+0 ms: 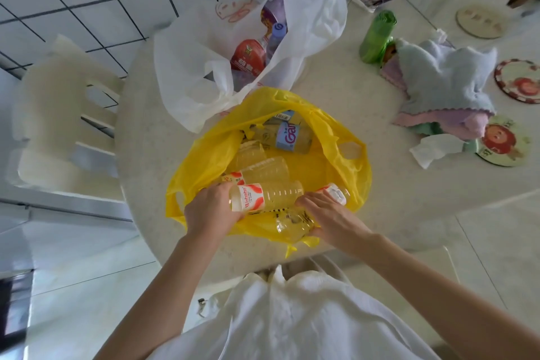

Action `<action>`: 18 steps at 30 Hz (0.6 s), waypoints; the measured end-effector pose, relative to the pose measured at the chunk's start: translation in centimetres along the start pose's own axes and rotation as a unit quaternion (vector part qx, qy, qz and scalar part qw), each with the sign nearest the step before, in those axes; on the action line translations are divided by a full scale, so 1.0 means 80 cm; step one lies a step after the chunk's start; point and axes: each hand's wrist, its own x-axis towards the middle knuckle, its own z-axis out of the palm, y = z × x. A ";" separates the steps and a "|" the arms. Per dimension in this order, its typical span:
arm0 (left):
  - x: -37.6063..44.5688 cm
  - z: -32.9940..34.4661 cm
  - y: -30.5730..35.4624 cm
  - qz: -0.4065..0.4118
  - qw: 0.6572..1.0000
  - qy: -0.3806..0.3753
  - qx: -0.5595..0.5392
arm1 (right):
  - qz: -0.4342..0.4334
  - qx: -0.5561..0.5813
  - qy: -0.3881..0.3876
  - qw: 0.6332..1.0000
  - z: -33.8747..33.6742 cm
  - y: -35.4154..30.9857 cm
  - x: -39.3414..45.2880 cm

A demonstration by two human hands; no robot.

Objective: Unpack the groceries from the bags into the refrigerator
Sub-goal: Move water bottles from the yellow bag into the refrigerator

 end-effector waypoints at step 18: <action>0.019 -0.045 0.063 0.036 0.984 -0.039 0.172 | 0.000 -0.078 0.027 0.997 0.001 0.065 -0.014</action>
